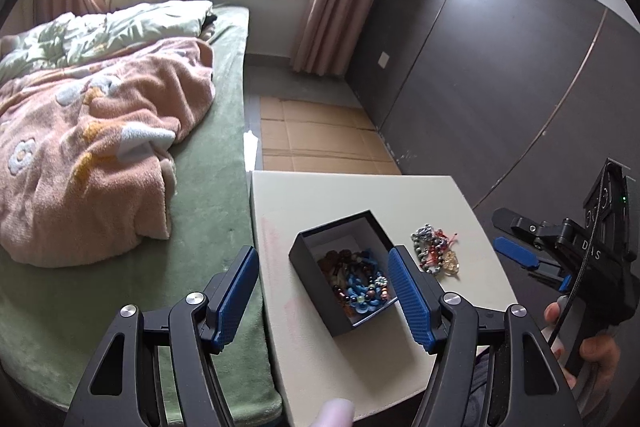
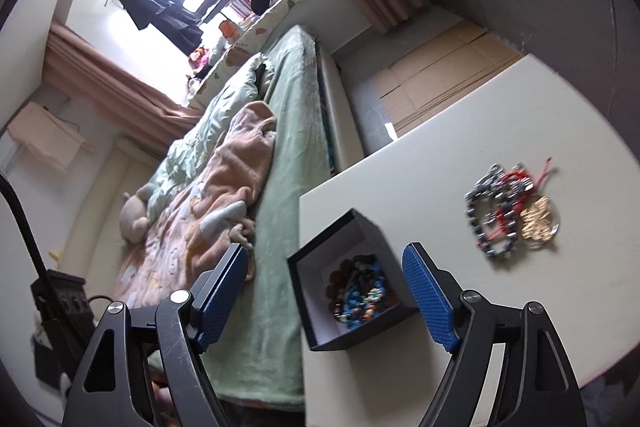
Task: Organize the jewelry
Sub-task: 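Lower the black-green bead bracelet into the black box and open the right tool, then grasp the grey bead strand from the pile with the left tool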
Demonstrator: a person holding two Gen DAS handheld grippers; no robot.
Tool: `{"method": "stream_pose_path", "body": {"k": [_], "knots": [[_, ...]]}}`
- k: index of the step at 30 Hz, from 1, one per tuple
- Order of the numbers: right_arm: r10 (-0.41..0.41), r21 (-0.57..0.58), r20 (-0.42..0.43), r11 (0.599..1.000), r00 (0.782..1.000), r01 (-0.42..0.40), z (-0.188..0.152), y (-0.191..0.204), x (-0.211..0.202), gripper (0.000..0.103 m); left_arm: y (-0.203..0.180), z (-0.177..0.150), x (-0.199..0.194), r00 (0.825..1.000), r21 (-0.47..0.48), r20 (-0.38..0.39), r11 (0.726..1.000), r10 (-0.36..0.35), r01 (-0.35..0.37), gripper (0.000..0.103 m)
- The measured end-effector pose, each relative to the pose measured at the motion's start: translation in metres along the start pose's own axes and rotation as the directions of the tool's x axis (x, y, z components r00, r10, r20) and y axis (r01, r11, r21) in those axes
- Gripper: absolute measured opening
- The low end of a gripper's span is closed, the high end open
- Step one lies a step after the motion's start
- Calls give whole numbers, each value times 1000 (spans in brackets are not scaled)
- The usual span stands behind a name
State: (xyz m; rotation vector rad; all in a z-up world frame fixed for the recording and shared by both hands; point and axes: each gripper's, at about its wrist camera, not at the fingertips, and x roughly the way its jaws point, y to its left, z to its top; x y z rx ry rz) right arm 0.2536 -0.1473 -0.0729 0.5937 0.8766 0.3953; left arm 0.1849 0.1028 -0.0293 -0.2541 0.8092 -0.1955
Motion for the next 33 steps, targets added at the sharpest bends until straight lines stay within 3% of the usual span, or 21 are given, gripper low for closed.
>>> {"method": "stream_pose_path", "body": {"k": [4,11,17,28,33], "knots": [[-86,-26,16,996,996,86,4,-1,-32,80,-10,2,-9,999,19,19,999,-32,32,68],[-130,-50,50,990,990,133,18,-9,-67,83,-35,13,-1,999,57,25,998,-21,19,68],[-169,89,57,983,984,163,24,-58,-73,83,-69,14,35,998,113,-57,993,-19,26,68],[-166,199,76,969,983,148,21,-121,-80,83,-139,10,115,979,182,-202,981,-26,64,68],[-169,239,31,958,985,157,23,-148,-69,83,-162,6,146,968,204,-249,976,-22,75,62]]}}
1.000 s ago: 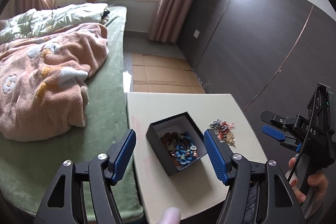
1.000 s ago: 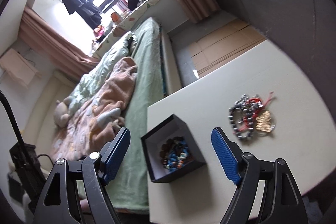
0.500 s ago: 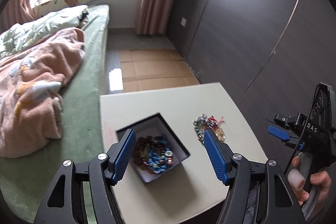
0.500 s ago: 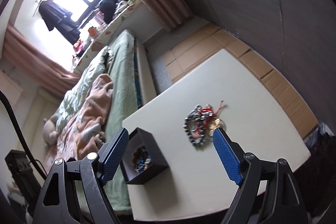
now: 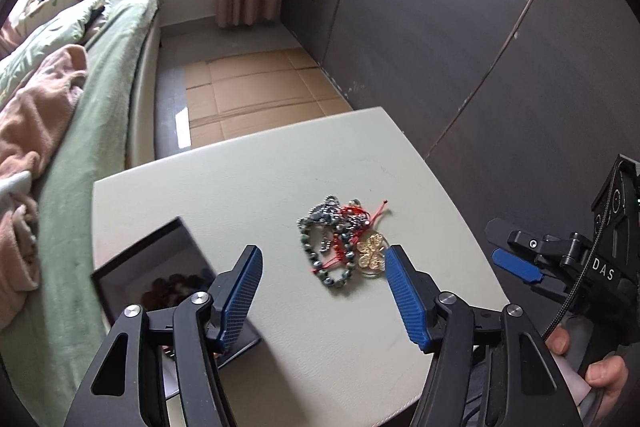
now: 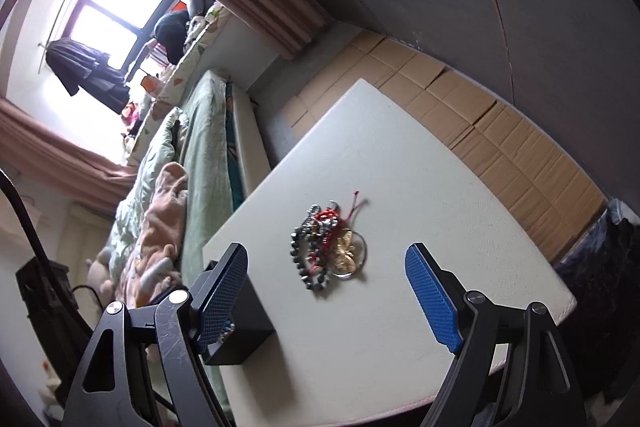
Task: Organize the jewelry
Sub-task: 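Grasp the grey bead strand from the pile with the left tool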
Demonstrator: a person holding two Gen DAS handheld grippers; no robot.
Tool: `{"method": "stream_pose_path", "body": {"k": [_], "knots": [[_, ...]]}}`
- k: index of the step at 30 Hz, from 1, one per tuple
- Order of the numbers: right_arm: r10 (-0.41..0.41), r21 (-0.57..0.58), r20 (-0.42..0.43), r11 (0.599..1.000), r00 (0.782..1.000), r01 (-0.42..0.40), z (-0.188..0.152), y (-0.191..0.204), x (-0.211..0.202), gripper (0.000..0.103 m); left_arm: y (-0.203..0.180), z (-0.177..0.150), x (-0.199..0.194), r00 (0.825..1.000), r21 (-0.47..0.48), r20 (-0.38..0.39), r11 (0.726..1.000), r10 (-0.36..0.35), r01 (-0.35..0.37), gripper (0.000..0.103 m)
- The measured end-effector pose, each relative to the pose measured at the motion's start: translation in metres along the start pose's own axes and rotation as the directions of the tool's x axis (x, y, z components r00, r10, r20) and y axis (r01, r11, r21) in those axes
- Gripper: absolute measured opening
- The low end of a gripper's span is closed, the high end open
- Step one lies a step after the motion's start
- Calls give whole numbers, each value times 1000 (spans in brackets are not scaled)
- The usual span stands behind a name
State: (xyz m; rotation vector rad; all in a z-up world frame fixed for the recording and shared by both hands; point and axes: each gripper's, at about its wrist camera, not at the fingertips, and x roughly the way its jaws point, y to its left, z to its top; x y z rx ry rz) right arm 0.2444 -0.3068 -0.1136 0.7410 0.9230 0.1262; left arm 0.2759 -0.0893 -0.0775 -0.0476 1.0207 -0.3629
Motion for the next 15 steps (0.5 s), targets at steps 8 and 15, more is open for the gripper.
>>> {"method": "stream_pose_path", "body": {"k": [8,15], "knots": [[95,158,-125,985,988,-75,10,-45,29,77,-22,2,65,991,1,-132,1000,-1,1,30],[108,168,-167,983,980,-80,14,-54,43,65,-28,1,99,982,-7,-184,1000,27,-29,23]]}}
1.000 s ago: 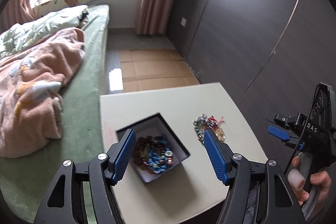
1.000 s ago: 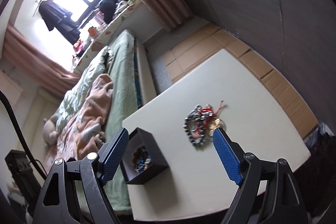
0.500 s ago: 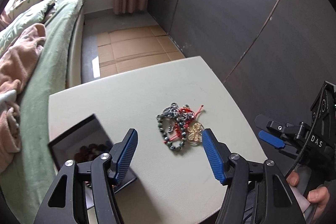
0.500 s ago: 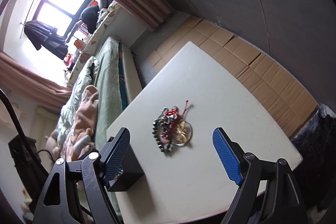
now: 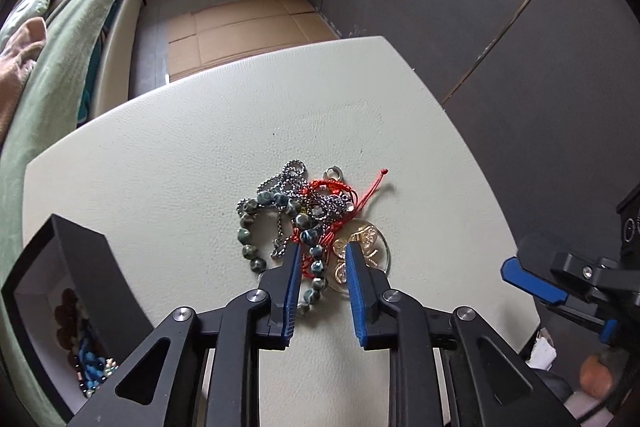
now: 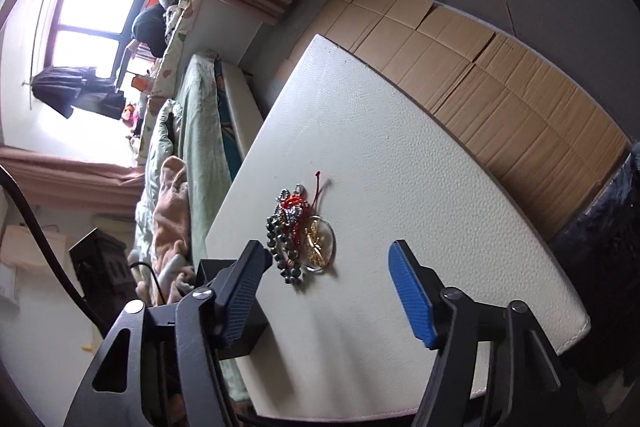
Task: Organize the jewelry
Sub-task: 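Grasp the grey bead strand from the pile with the left tool, then drop grey strand into box with left tool while right grasps gold butterfly pendant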
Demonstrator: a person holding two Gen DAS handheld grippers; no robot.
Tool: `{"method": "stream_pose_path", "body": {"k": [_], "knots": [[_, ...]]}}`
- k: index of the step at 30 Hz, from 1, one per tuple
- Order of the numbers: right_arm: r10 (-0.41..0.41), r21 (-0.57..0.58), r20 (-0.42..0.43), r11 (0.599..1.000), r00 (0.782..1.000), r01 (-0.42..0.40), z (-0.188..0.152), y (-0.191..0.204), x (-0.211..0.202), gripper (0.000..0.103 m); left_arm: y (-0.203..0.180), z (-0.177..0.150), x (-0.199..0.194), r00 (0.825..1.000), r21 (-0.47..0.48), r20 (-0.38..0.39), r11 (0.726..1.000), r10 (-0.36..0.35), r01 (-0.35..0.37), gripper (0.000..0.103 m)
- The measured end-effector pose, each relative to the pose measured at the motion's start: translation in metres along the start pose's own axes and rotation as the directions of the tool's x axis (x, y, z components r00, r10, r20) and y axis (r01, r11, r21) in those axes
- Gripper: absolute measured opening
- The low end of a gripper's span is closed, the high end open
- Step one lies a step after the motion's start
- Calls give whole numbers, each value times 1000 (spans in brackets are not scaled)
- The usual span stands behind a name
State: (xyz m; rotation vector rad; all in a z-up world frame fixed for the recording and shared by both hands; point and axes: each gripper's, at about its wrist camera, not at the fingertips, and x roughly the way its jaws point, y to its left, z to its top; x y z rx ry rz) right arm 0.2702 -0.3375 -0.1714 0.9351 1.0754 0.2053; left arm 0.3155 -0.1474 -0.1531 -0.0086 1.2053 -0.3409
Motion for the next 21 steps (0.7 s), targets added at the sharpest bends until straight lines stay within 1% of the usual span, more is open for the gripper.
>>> {"method": "stream_pose_path", "body": {"k": [1,2,4,8,13,15,17,19,21], "knots": [[2,3,-6,1000,1000,-2,1,-2,1,64,0,1,3,1000,-2,-4,1000,4,-4,23],[8,6,-11,1000,1000,-8,2,-3,1,61,-1,2,7,1000,-6,-8,1000,12,-12,19],[14,8,-17,1000,1000,-14,3,-6,1,60,0,3,12,1000,-19,-12,999,27,-27,16],[21,16,-23,1000,1000,-21,6,-11,0,60,0,7,16,1000,-24,-6,999,30,-31,15],[23,16,-33,1000,999,-23,5,-9,4,60,4,7,9,1000,-30,11,999,18,-18,10],[18,10,-34,1000,999,-18,5,-7,5,60,6,6,2,1000,-32,20,999,2,-1,10],[13,2,-37,1000,999,-13,4,-4,7,54,8,6,-7,999,-31,35,999,-12,13,10],[6,-10,-44,1000,999,-6,3,-2,10,52,10,7,-14,999,-30,51,999,-16,17,10],[3,-26,-51,1000,999,-4,2,3,13,44,14,6,-23,997,-30,70,999,-22,24,10]]}}
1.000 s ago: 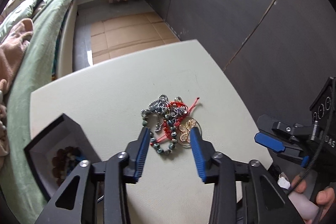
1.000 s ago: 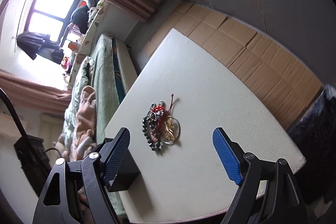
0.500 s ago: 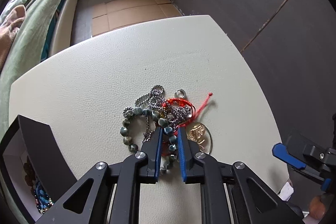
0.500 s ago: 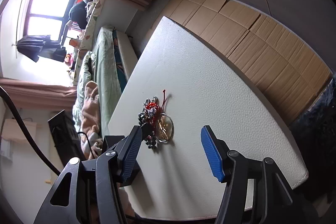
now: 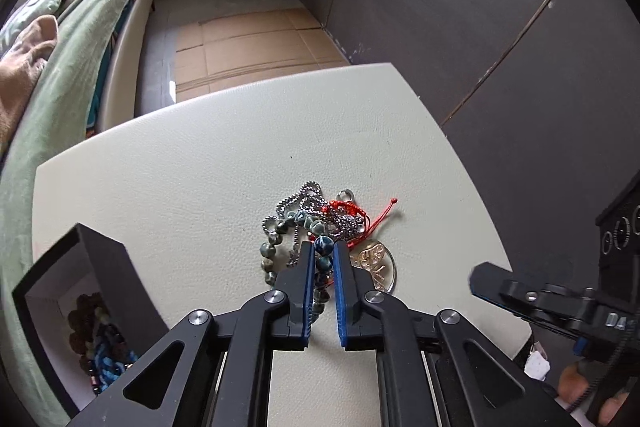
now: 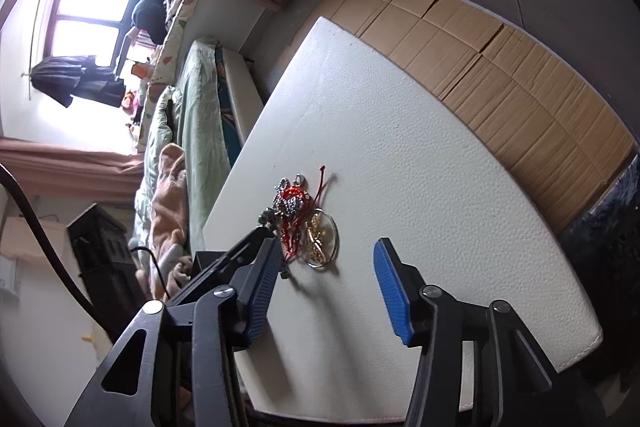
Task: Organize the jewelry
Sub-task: 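Drop grey strand into box with left tool while right grasps gold butterfly pendant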
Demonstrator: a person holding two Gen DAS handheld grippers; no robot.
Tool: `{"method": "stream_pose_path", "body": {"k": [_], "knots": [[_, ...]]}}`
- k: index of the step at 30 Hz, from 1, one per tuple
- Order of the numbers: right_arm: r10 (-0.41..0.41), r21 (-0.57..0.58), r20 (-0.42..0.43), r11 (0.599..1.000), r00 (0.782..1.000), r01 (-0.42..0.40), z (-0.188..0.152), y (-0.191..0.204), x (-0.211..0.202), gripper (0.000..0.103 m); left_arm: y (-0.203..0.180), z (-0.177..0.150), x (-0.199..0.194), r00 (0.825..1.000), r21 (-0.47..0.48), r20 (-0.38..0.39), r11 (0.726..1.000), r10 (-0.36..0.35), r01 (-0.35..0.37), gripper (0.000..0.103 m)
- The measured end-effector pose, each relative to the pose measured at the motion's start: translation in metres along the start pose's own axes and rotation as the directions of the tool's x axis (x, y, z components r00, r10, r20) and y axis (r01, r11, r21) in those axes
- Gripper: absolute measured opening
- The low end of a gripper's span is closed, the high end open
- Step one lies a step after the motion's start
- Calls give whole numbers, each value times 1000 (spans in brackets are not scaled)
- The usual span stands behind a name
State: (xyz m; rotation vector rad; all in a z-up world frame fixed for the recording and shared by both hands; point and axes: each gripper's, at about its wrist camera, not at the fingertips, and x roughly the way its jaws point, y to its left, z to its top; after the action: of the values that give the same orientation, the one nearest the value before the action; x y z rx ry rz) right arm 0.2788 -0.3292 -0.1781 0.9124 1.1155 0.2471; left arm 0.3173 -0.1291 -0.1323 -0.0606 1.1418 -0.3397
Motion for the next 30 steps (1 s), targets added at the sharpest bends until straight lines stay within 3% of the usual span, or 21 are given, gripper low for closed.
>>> {"method": "stream_pose_path", "body": {"k": [5,8,17,30], "knots": [[-22,-40,-23,999,1000,21,-2,9,11,28,9,-2,-16,999,-5,31,1000,-18,18,10],[-56,-77,-32,996,998,54,-3,19,21,25,16,-4,-26,999,-12,46,1000,-28,28,10],[-205,-192,-33,962,978,196,-6,41,49,24,46,-14,-61,993,-46,97,997,-61,66,10],[-387,-282,29,882,922,379,-10,62,75,24,96,-28,-112,982,-93,176,992,-70,87,10]]}}
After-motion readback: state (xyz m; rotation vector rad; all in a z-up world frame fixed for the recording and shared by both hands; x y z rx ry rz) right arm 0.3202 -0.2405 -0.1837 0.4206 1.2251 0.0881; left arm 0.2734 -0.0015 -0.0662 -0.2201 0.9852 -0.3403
